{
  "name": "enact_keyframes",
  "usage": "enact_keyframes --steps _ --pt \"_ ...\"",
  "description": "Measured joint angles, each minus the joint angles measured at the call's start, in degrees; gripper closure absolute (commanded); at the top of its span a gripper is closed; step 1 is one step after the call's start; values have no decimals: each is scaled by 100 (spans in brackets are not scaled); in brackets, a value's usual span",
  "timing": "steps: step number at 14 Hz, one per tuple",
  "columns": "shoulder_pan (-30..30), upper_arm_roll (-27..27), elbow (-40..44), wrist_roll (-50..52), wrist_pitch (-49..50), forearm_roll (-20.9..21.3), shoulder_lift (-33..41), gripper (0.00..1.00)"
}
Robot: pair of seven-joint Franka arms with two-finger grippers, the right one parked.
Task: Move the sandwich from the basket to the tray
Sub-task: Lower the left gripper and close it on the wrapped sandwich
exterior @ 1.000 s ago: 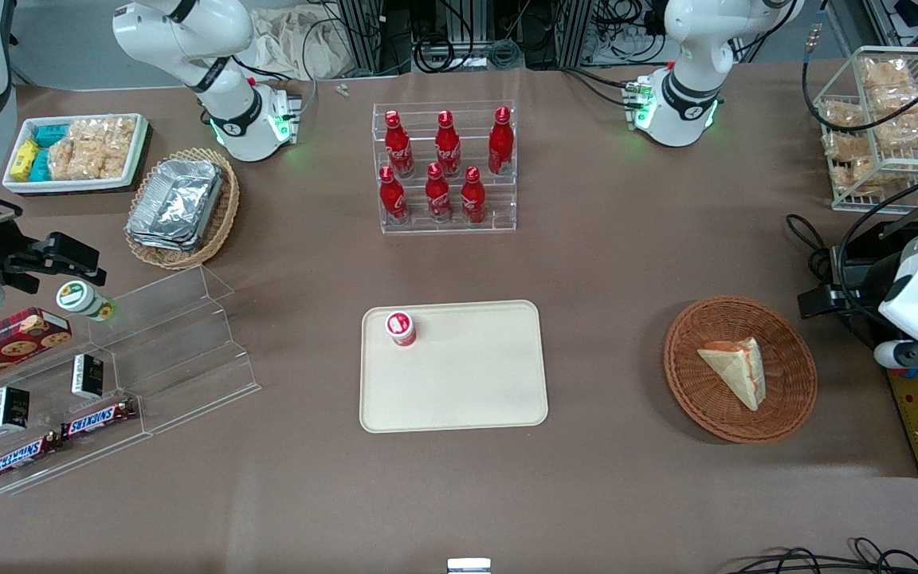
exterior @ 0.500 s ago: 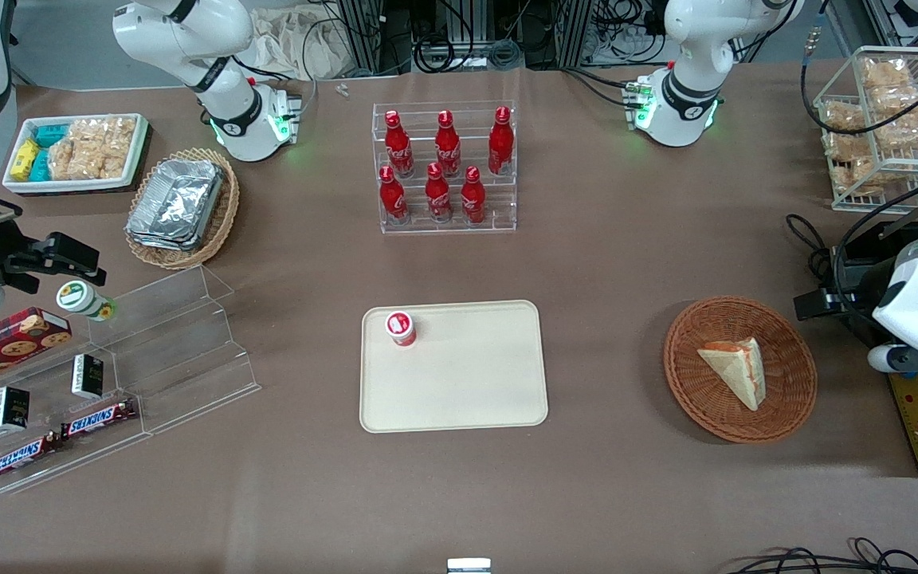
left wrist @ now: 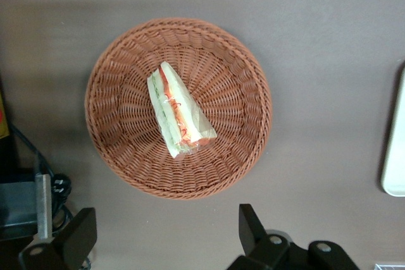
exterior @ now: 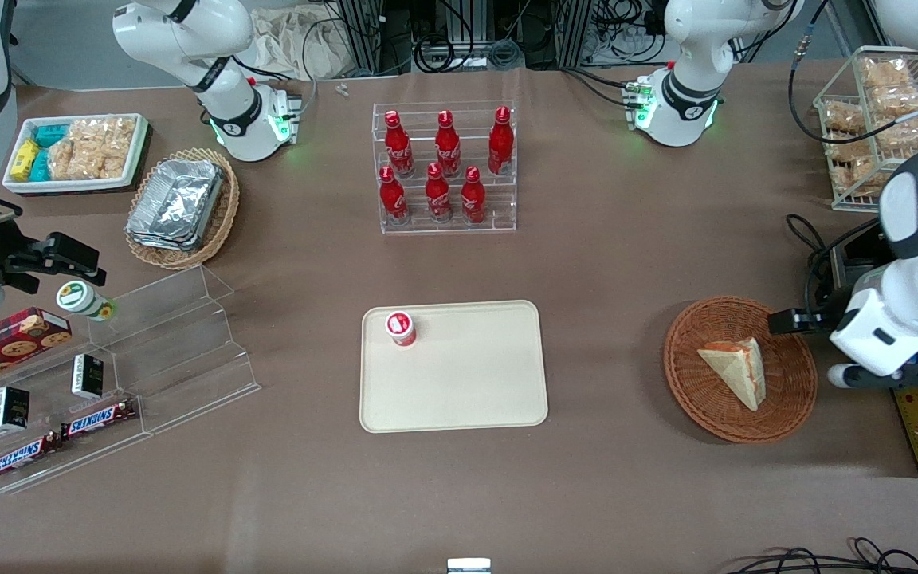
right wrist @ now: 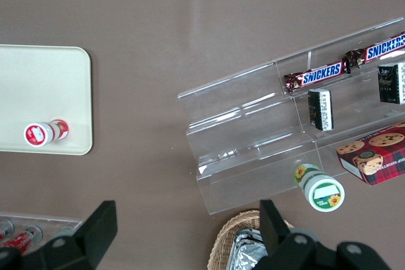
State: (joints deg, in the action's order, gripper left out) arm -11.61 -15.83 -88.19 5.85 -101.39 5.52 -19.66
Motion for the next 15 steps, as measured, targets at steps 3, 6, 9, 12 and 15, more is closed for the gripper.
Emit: enact_keyframes --steps 3,6,9,12,15 --pt "-10 60 -399 261 -477 -1 -113 1" --pt "-37 92 -667 814 -1031 -2 -339 1" --pt "-117 97 -804 1636 -1317 -5 -564 1" --pt "-148 98 -821 2180 -1418 -5 -774 1" --pt "-149 99 -828 2427 -1513 -5 -920 1"
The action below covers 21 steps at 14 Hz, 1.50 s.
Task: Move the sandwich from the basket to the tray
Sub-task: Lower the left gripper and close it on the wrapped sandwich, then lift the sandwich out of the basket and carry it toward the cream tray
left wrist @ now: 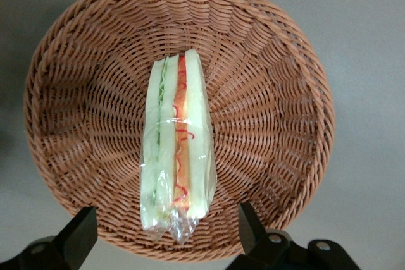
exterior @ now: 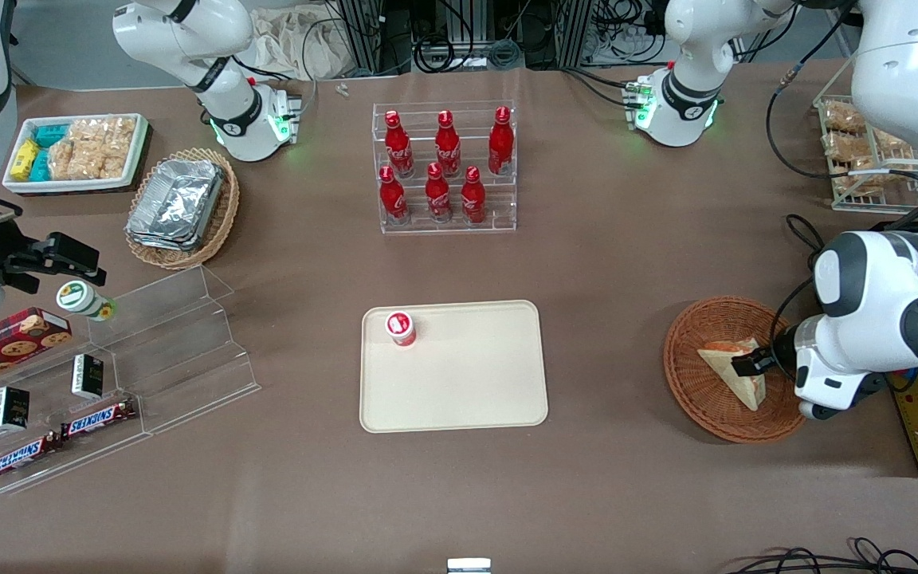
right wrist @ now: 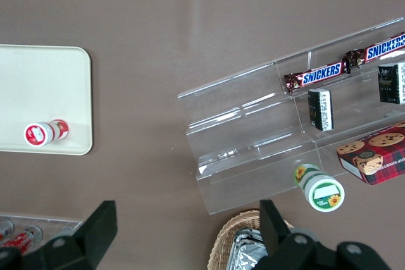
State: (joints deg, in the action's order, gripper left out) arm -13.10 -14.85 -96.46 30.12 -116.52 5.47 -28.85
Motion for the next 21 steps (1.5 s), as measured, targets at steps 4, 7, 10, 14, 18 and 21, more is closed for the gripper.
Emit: enact_keyframes --steps 4,7,10,14,18,21 --pt "-2 11 -26 131 -173 0 -181 2" --pt "-5 24 -124 144 -344 0 -266 6" --pt "-7 46 -214 155 -401 0 -285 37" --pt "-9 87 -220 156 -401 0 -273 100" --pt "0 29 -125 156 -54 0 -46 100" --pt "77 -275 240 157 772 -13 371 100"
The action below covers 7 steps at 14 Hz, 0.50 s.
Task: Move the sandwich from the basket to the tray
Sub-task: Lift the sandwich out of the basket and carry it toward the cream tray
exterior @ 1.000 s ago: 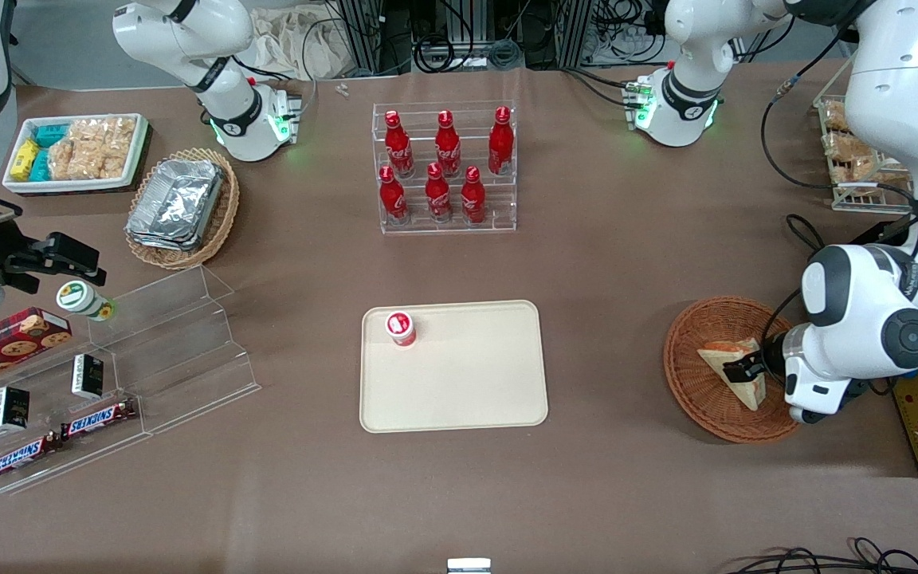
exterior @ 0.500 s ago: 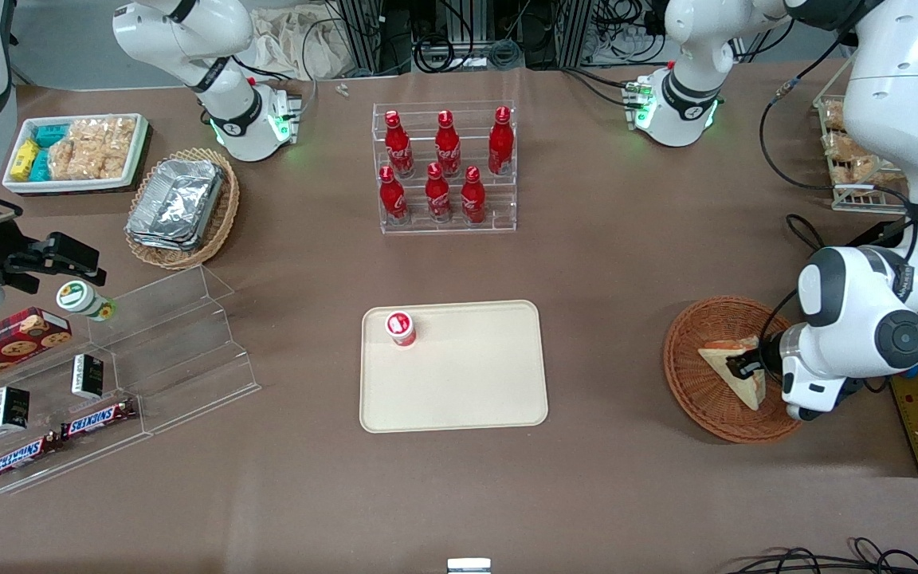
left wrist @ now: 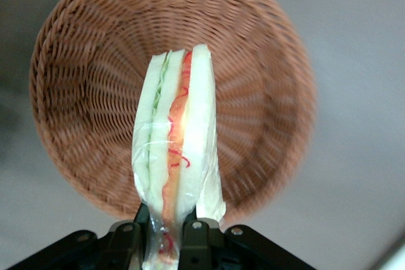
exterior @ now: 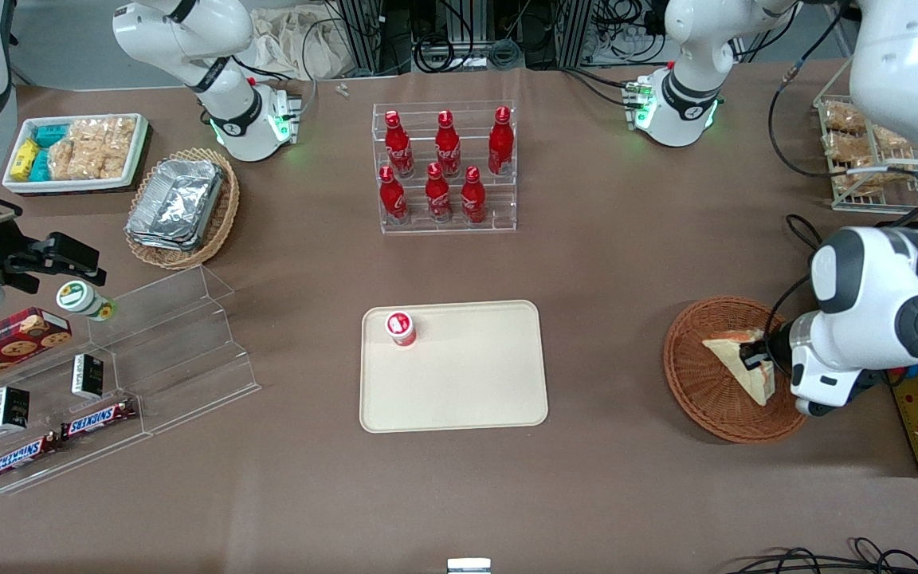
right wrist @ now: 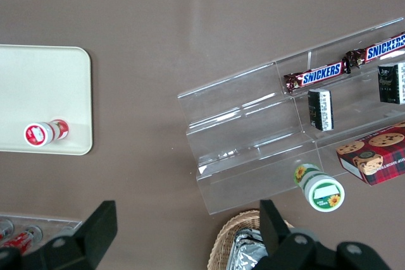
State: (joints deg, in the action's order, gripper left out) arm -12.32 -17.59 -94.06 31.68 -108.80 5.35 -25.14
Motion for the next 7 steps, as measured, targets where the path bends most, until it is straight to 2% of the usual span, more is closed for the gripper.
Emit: enact_keyframes --steps 3,7 --pt "154 -576 448 10 587 -2 205 100" --pt "1027 -721 593 26 476 107 64 100"
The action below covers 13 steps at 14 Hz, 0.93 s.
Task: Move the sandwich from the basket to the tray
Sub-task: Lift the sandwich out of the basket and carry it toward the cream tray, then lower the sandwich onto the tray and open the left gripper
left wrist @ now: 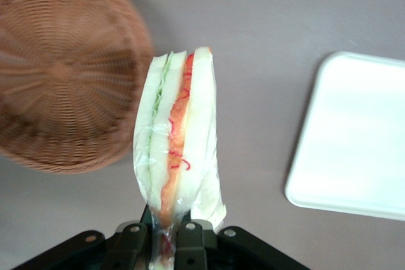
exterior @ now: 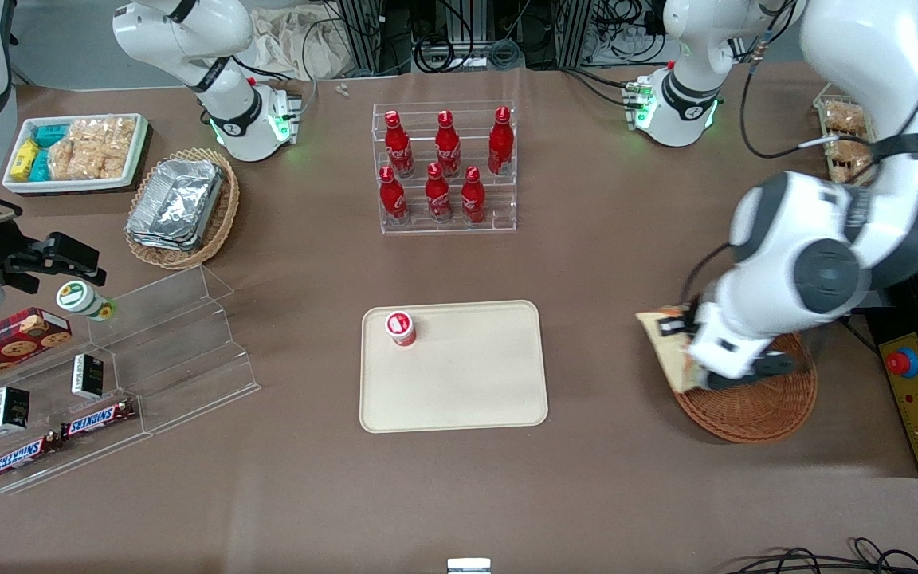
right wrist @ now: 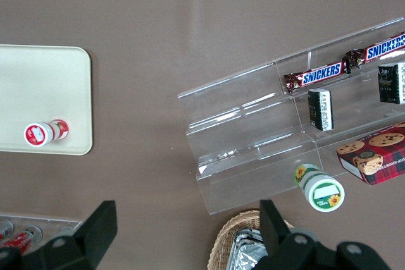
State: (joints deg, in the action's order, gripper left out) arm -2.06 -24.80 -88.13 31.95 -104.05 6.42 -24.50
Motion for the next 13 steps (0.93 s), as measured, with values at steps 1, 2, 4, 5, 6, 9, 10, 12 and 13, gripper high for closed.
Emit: enact_keyframes --steps 1,2,4,5,6,9,10,12,13 --pt "208 -3 70 6 -104 12 -103 100" --pt "396 -4 144 7 -243 22 -228 100" --pt "729 -6 238 7 -617 34 -503 100" --pt "887 -6 258 7 -828 43 -644 100" --pt "1029 -5 275 7 -1014 50 -776 100" --pt "1345 -4 299 7 -1432 66 -1125 100" --pt "1420 -3 302 7 -1533 69 -1241 100" --pt "1513 3 306 7 -1730 76 -1496 100" --pt "1530 4 307 6 -1837 83 -1625 99"
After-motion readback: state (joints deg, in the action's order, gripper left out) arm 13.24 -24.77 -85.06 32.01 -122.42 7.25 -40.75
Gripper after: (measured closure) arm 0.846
